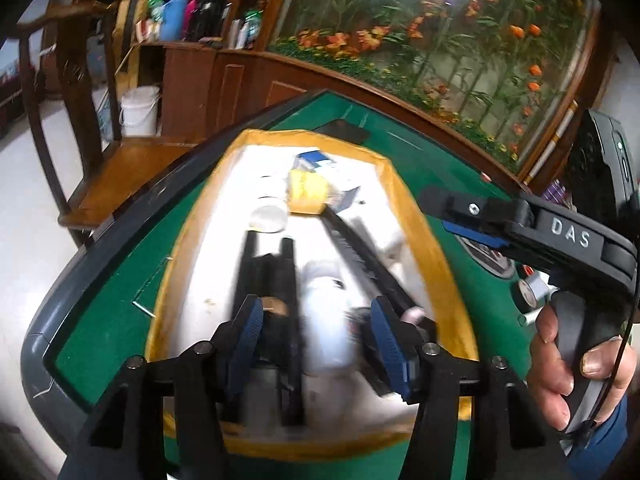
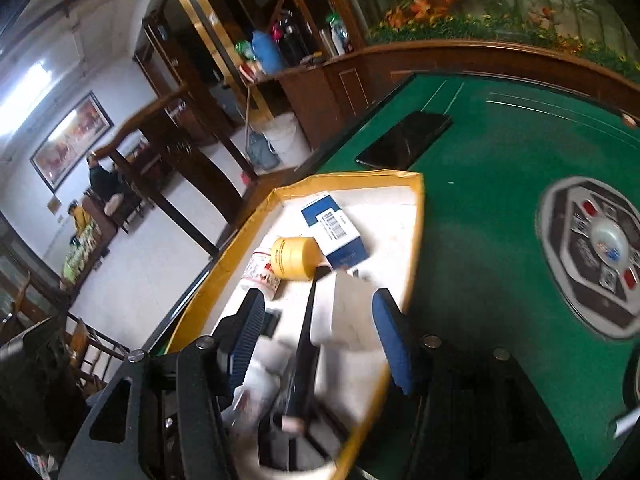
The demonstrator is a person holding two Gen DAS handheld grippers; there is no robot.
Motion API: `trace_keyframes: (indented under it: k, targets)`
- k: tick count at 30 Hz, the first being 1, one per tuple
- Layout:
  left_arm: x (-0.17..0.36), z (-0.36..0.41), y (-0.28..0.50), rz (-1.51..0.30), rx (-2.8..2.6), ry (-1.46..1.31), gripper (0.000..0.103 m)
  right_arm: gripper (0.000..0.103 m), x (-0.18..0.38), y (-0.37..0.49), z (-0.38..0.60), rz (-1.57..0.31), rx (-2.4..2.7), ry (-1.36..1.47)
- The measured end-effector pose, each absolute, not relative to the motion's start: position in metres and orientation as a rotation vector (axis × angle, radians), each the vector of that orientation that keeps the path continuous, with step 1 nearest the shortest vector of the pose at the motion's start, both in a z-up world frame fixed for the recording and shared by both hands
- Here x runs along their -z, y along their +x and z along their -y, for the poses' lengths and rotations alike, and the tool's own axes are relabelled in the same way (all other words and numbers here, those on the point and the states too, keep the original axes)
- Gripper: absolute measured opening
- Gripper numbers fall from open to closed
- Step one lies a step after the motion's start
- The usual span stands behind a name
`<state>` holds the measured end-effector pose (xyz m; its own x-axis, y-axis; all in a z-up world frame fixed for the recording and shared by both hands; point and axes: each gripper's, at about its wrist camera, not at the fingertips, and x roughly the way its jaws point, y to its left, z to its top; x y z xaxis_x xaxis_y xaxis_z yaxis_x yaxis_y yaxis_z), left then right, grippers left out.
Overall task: Organize rigid objects
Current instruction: 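Move both tools back to the table and grasp the white bottle with the right tool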
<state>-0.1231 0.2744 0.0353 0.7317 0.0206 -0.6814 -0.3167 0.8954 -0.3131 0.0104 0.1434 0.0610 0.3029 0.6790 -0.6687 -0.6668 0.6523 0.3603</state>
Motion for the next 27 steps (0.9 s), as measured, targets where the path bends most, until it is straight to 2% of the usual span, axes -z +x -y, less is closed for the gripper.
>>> trace_keyframes:
  k: [5, 10, 13, 16, 21, 27]
  targets:
    - [-0.049, -0.23, -0.123, -0.726, -0.131, -0.369, 0.062, 0.056, -0.065, 0.007, -0.08, -0.871, -0.845, 0.096]
    - [-0.052, -0.165, -0.117, -0.741, -0.007, -0.269, 0.071, 0.056, -0.077, 0.016, 0.02, -0.792, -0.708, 0.225]
    - [-0.044, -0.121, -0.109, -0.739, 0.05, -0.158, 0.078, 0.056, -0.083, 0.028, 0.092, -0.716, -0.53, 0.279]
    - [-0.03, -0.087, -0.095, -0.801, 0.138, -0.107, 0.078, 0.056, -0.077, 0.041, 0.163, -0.684, -0.216, 0.279]
    - [-0.017, -0.06, -0.078, -0.855, 0.191, -0.078, 0.078, 0.056, -0.039, 0.071, 0.234, -0.828, -0.085, 0.366]
    - [-0.017, -0.042, -0.073, -0.874, 0.215, -0.003, 0.078, 0.056, -0.016, 0.091, 0.208, -0.952, -0.192, 0.315]
